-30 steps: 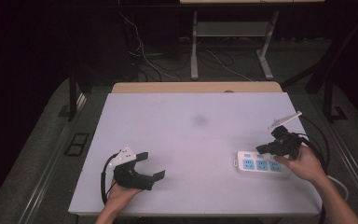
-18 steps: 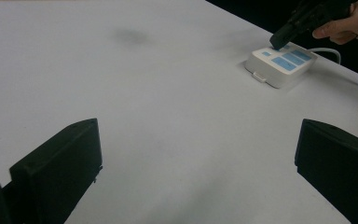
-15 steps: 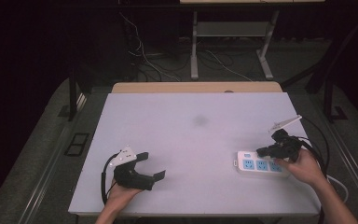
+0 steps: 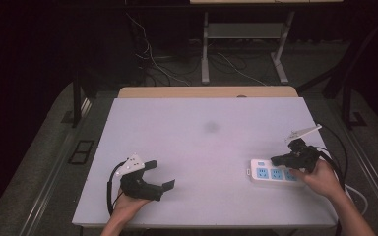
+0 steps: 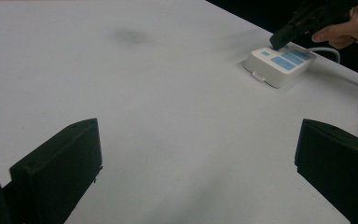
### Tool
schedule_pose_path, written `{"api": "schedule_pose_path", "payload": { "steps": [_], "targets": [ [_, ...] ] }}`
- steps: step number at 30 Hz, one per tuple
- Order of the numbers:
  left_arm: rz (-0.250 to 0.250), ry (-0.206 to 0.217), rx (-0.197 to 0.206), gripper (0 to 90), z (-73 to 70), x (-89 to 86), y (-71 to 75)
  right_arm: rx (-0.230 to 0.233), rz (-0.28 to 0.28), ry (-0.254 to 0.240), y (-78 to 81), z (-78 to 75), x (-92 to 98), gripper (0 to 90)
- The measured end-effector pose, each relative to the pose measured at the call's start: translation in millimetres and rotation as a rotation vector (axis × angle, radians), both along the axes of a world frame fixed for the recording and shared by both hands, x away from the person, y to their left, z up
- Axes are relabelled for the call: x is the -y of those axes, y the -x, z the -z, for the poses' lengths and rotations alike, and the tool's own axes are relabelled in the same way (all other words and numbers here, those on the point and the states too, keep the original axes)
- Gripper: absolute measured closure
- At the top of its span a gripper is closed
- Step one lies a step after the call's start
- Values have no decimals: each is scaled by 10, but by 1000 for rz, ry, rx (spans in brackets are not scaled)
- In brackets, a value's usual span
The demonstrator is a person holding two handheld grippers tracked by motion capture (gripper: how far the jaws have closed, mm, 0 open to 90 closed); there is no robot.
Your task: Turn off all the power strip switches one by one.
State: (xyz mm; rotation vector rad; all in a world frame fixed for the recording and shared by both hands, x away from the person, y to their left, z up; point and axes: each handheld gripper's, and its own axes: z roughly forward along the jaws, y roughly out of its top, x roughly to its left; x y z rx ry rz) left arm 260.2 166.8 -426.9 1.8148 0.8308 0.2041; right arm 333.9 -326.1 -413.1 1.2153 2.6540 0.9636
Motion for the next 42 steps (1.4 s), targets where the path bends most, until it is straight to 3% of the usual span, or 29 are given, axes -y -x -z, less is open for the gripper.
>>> {"api": "schedule_pose_path", "payload": {
  "steps": [7,11,15,19,23,29,34,42],
  "targets": [
    [1,-2,1,0,-3,2,4,-2,17,34,7,-9,-48,900],
    [1,-2,0,0,-2,-2,3,-5,23,-1,10,12,-9,900],
    [0,-4,-3,0,2,-6,-7,-3,21,-6,10,13,-2,900],
    [2,-8,-3,0,5,-3,-4,-21,42,-53,5,38,45,900],
    [-2,-5,-5,0,7,-8,-7,-14,41,-39,10,28,29,900],
    [-3,-3,-5,0,6,-16,-9,-36,63,-68,9,1,67,900],
    [1,-2,-7,0,8,-9,-8,-42,65,-52,29,-14,100,900],
    [-1,-2,-10,0,12,-9,-12,-23,50,-70,58,-104,77,900]
  ]
}}
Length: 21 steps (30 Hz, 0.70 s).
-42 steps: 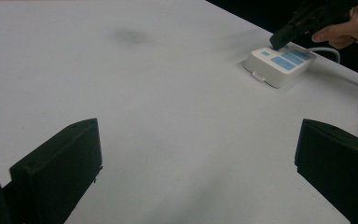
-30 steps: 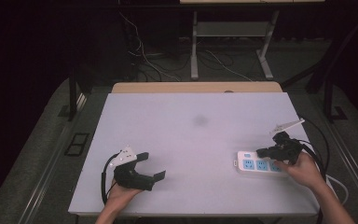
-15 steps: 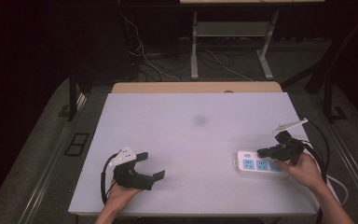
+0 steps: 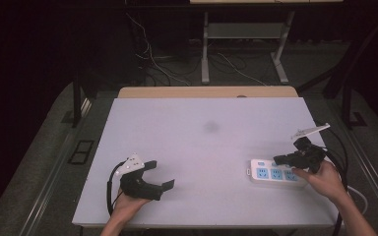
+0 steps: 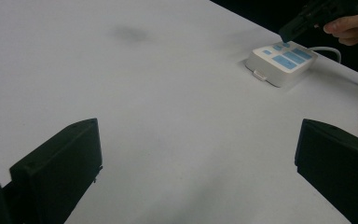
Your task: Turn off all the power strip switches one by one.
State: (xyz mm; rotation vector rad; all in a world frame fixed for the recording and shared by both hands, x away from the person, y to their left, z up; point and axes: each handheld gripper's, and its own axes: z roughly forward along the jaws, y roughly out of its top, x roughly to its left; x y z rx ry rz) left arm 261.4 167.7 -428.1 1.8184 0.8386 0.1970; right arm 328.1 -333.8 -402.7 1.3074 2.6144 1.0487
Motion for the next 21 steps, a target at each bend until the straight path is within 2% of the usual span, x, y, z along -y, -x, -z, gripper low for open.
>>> {"api": "schedule_pose_path", "payload": {
  "steps": [13,21],
  "targets": [
    [-1,2,2,0,-5,-5,3,27,-57,12,5,-233,-203,900],
    [-2,5,3,0,-7,-8,5,32,-89,29,-27,-288,-331,900]
  ]
}}
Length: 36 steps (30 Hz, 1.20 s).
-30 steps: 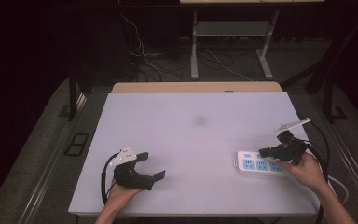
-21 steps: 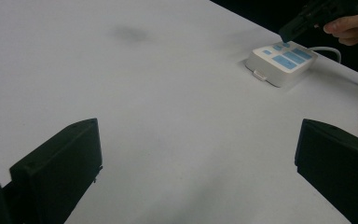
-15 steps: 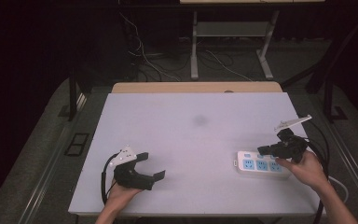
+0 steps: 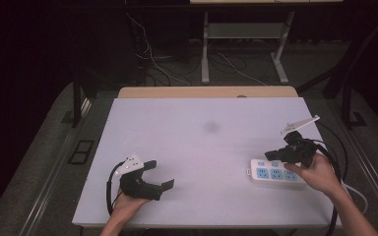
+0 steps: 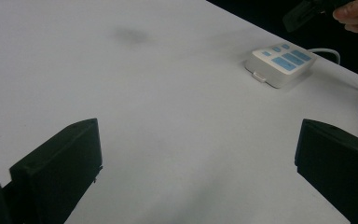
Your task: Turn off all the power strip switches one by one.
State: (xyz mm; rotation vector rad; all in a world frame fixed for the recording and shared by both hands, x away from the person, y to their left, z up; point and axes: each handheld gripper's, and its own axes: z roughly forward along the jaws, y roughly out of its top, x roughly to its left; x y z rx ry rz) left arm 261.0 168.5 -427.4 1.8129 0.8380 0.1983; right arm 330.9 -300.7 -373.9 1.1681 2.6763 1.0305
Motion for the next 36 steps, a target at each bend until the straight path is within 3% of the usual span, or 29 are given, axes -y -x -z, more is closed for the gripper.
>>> {"api": "schedule_pose_path", "payload": {
  "steps": [21,36],
  "targets": [
    [1,-1,2,0,-3,-3,-1,-13,-23,26,-85,48,-141,900],
    [-1,1,1,0,-4,-9,1,-50,-30,61,-168,204,-200,900]
  ]
}}
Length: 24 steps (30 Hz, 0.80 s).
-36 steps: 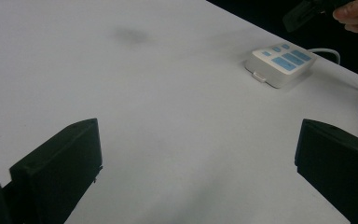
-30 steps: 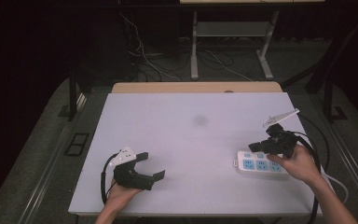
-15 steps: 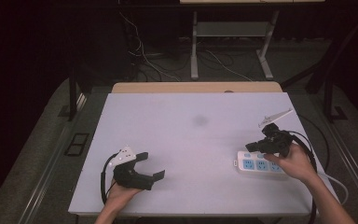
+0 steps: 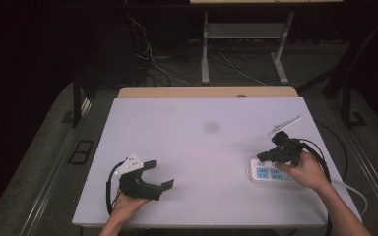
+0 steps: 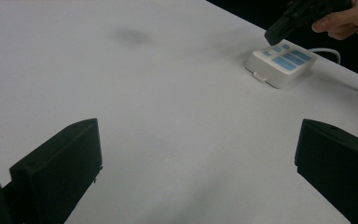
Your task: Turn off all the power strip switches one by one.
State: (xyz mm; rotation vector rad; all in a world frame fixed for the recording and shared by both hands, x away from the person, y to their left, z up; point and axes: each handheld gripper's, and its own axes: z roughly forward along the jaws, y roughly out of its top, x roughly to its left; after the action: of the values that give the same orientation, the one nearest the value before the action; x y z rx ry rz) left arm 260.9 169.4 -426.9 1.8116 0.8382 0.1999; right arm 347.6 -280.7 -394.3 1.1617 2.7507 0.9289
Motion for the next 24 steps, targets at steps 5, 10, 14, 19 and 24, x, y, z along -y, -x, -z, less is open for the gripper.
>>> {"api": "schedule_pose_path", "payload": {
  "steps": [5,10,14,19,24],
  "targets": [
    [1,-1,1,0,2,2,-1,-16,1,12,4,68,-1,900],
    [2,-3,1,0,2,4,-2,-18,0,25,10,130,9,900],
    [3,-7,1,0,2,5,-2,-13,-3,25,15,131,5,900],
    [3,-6,1,0,1,5,0,5,-12,37,22,131,2,900],
    [4,-7,1,0,2,5,0,2,-13,32,20,134,7,900]
  ]
}}
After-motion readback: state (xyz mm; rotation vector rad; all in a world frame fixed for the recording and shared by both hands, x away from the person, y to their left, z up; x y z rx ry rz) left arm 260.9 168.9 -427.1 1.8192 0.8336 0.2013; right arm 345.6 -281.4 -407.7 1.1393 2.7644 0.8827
